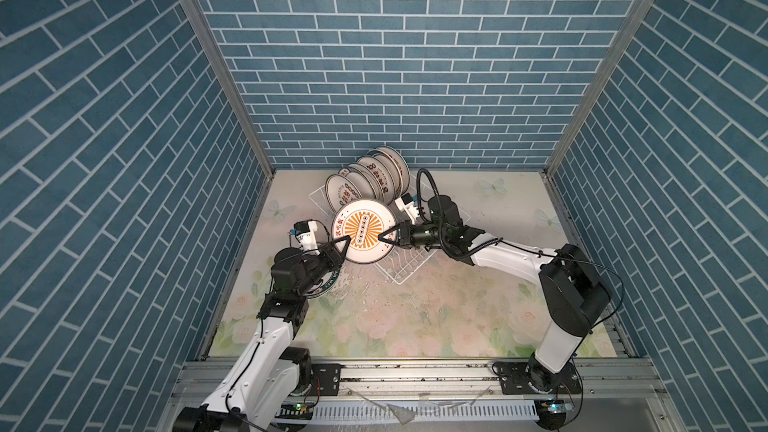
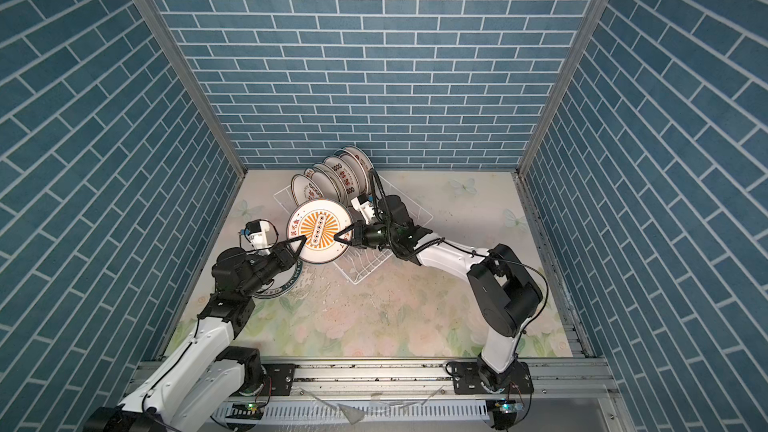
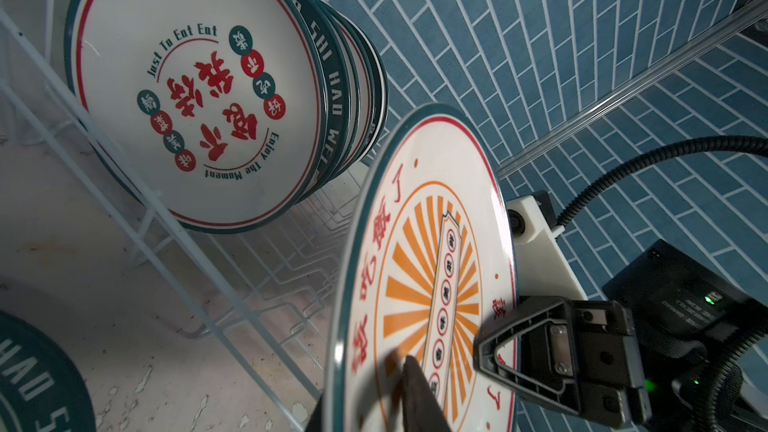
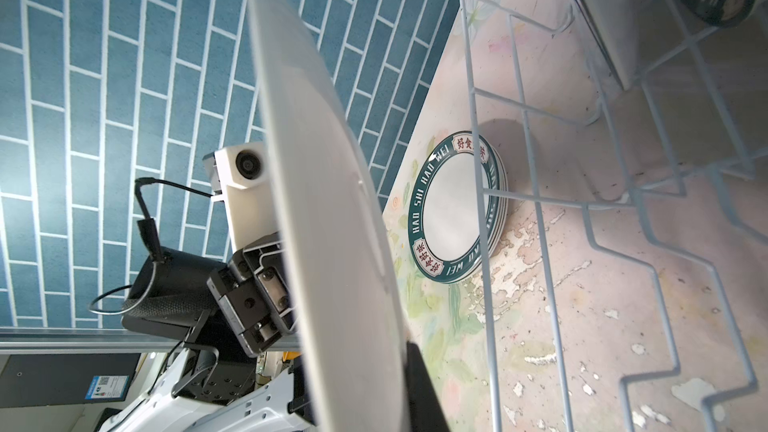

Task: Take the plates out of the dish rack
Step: 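Close the left gripper on the orange sunburst plate rim, then open the right gripper while the left gripper carries the orange plate away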

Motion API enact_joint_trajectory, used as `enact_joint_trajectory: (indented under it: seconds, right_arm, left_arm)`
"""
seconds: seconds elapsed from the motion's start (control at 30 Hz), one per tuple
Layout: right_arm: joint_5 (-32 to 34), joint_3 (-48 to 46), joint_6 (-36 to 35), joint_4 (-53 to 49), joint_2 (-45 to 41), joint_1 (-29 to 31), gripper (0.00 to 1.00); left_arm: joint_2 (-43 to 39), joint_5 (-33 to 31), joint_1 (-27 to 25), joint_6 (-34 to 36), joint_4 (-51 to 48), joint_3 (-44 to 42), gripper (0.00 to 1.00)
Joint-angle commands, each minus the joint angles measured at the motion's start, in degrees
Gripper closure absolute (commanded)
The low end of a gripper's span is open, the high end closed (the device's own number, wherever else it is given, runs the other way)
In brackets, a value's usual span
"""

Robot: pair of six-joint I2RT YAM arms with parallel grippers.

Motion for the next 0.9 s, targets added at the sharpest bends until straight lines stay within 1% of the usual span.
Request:
enact_joint_trajectory:
  seconds: [0.0,0.07,0.1,0.17,0.27,0.3,0.37,0.5,0.63,0.77,0.8,0.87]
  right_arm:
    - [-0.6,4.4,0.3,2.2,1.9,1.7,0.87]
    - [-0.7,5.1,-0.1,2.0,2.3,1.7,0.82]
    - [-0.6,5.4,-0.5,1.6,2.5,1.8,0.80]
    - [-0.4,5.9,-1.3,0.4,2.8,1.9,0.75]
    - [0.6,6.4,-2.3,-1.5,2.8,1.9,0.74]
    - [0.9,6.7,-2.7,-2.4,2.8,1.9,0.72]
    - [1.1,7.1,-3.0,-2.9,2.8,1.9,0.69]
    - [2.3,8.6,-5.5,-7.7,2.4,1.7,0.61]
    - [5.8,10.1,-9.1,-14.5,1.6,1.4,0.54]
    - [9.4,10.4,-11.7,-19.4,0.8,0.5,0.52]
    - [10.2,10.2,-12.2,-20.4,0.5,0.2,0.52]
    - [12.0,10.0,-13.7,-22.9,-0.4,-0.3,0.52]
  left_arm:
    - [-1.7,4.8,-0.6,2.7,1.5,-0.2,0.80]
    - [-2.5,5.0,-0.1,3.0,-0.7,0.3,0.86]
    - [-2.9,5.2,0.3,3.3,-1.8,0.7,0.87]
    - [-3.8,5.8,1.0,3.5,-3.3,1.1,0.88]
    - [-5.4,6.5,2.2,3.6,-5.1,1.2,0.90]
    - [-5.8,6.8,2.7,3.8,-6.2,1.5,0.91]
    - [-6.5,7.3,3.6,3.9,-7.7,1.7,0.97]
    - [-7.6,7.6,6.6,3.4,-12.3,2.4,0.99]
    - [-8.9,9.4,11.1,1.7,-14.7,2.4,1.00]
    - [-9.7,11.7,17.1,-0.2,-16.4,2.0,1.00]
    - [-11.7,12.0,19.0,-0.8,-17.5,1.9,1.00]
    - [-12.6,12.8,22.7,-2.0,-18.8,1.4,1.00]
